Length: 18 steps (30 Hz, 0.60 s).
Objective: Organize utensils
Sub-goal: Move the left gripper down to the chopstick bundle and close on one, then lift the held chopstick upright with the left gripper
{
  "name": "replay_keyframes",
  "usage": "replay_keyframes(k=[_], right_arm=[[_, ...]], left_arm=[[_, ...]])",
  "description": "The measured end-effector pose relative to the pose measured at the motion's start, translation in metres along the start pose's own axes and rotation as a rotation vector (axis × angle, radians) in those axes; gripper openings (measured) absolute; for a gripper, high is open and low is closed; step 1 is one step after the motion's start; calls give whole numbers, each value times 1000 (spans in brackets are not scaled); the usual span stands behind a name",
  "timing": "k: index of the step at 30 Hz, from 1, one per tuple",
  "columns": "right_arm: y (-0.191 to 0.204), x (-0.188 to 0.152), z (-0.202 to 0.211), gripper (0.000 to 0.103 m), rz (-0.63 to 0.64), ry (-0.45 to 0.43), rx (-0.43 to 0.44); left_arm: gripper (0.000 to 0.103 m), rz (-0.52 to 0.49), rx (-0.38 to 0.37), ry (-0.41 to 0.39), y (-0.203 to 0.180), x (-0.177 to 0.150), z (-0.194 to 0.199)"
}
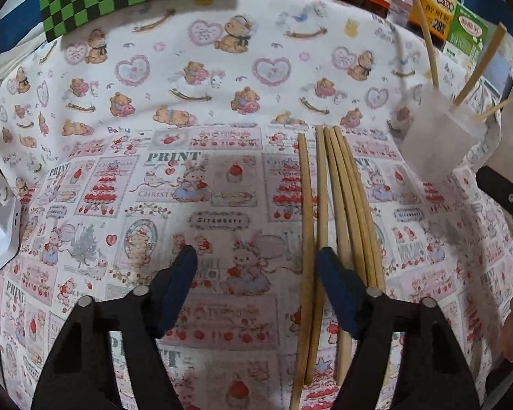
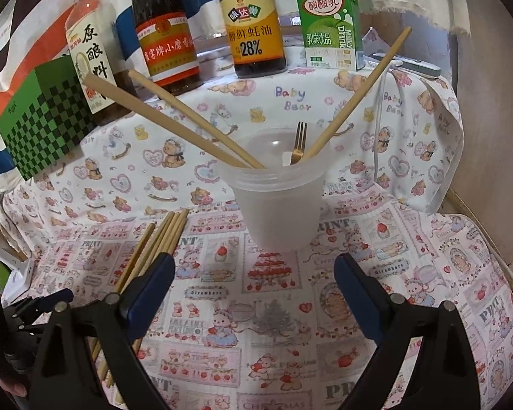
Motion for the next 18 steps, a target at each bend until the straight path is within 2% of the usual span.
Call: replay_keyframes(k=[4, 8, 13, 15, 16, 17, 18], right_arm=[[-1, 0, -1, 94, 0, 2, -3], [-3, 0, -1, 94, -8, 2, -6], [-5, 0, 1, 94, -12, -6, -12], [-6, 1, 2, 94, -17, -14, -23], [-7, 1, 2, 94, -19, -13, -23], [-7, 2, 2, 94, -21, -11, -21], [-7, 1, 1, 94, -24, -8, -19]], left_arm=[[61, -32, 6, -3, -2, -1, -1], [60, -97, 13, -16, -9, -2, -1], [54, -97, -15, 4, -13, -5, -5], [49, -90, -11, 5, -11, -5, -5], [43, -83, -6, 5, -9, -4, -4], [32, -77, -4, 4, -8, -4, -4], [27, -70, -8, 4, -7, -4, -3]])
Point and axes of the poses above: each gripper's, at about its wrist camera, not at the fingertips, and z roughly against the way its jaws point, y to its left, x to its top, the point moved 9 cm from there along -z, roughly the way its jaws point, and after that the axes turned 11 degrees about -y, right-handed, at the moved point
